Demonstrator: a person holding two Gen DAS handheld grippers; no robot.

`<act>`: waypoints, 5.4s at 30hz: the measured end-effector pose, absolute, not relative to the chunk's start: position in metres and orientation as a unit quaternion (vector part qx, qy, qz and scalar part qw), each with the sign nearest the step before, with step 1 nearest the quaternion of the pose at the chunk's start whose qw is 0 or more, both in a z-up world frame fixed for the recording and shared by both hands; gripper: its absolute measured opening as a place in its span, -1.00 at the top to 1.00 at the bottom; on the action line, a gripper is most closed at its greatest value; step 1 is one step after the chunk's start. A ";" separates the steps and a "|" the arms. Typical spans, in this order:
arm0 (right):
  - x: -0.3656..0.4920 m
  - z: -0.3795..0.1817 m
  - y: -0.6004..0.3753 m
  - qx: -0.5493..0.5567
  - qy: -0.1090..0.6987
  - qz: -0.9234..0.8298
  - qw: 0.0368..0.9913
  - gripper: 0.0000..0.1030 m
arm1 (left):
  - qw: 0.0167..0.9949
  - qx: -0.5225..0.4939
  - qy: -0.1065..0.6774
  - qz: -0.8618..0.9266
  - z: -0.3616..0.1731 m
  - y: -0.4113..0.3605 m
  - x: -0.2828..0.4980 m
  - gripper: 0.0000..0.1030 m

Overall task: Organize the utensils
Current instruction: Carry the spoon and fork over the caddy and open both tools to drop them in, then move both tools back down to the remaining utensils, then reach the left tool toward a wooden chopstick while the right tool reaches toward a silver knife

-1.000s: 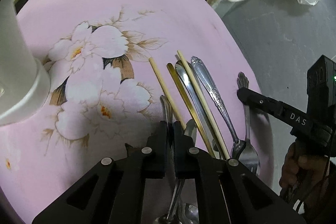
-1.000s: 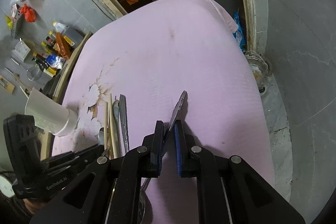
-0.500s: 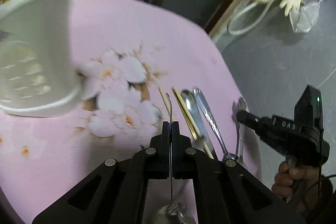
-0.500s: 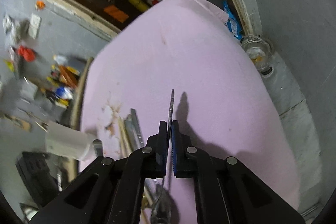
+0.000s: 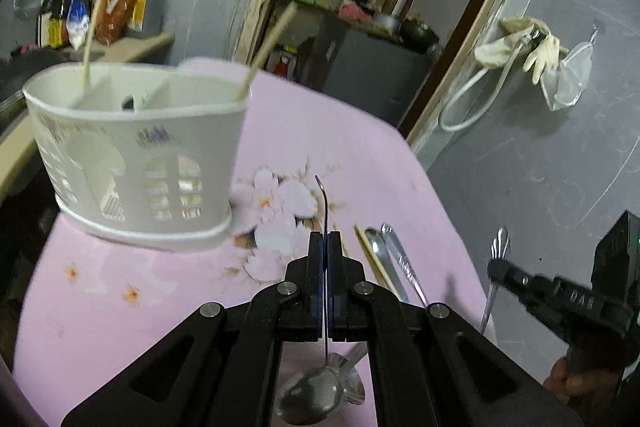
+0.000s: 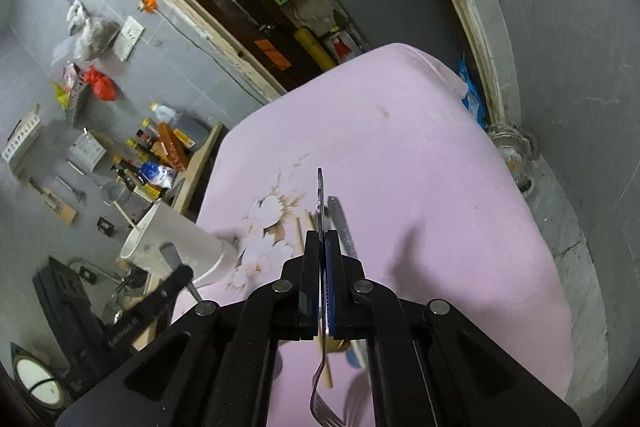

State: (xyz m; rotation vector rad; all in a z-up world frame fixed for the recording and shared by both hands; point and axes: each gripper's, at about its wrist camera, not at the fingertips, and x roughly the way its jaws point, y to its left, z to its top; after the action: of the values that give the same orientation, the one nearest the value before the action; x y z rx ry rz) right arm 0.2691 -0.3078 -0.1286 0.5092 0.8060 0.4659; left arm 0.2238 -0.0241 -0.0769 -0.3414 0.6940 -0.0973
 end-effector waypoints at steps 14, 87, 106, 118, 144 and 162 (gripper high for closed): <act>0.248 -0.065 -0.249 0.176 0.290 0.245 0.908 0.99 | 0.946 -0.170 0.270 -0.065 -0.012 0.022 0.208 1.00; 0.264 -0.007 -0.149 0.124 0.135 0.281 0.942 -0.86 | 0.974 -0.142 0.173 0.018 0.037 0.136 0.207 -0.75; 0.250 -0.036 -0.267 0.083 0.167 0.188 0.964 -1.00 | 0.975 -0.086 0.203 0.005 0.007 0.028 0.203 -0.83; 0.264 -0.088 -0.296 0.060 0.257 0.186 0.947 -1.00 | 0.953 -0.065 0.296 -0.021 -0.054 -0.023 0.207 -0.83; 0.311 -0.176 -0.261 -0.041 0.389 0.278 0.878 0.02 | 0.883 -0.069 0.455 -0.093 -0.151 -0.066 0.285 0.32; 0.311 -0.180 -0.258 -0.104 0.386 0.243 0.884 0.58 | 0.846 -0.092 0.510 -0.127 -0.165 -0.073 0.322 0.76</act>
State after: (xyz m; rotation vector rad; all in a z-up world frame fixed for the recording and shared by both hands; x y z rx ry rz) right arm 0.3108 -0.2577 -0.1798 -0.2164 0.8035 0.5049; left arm 0.3224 -0.0728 -0.1646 -0.1931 1.0768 -0.2683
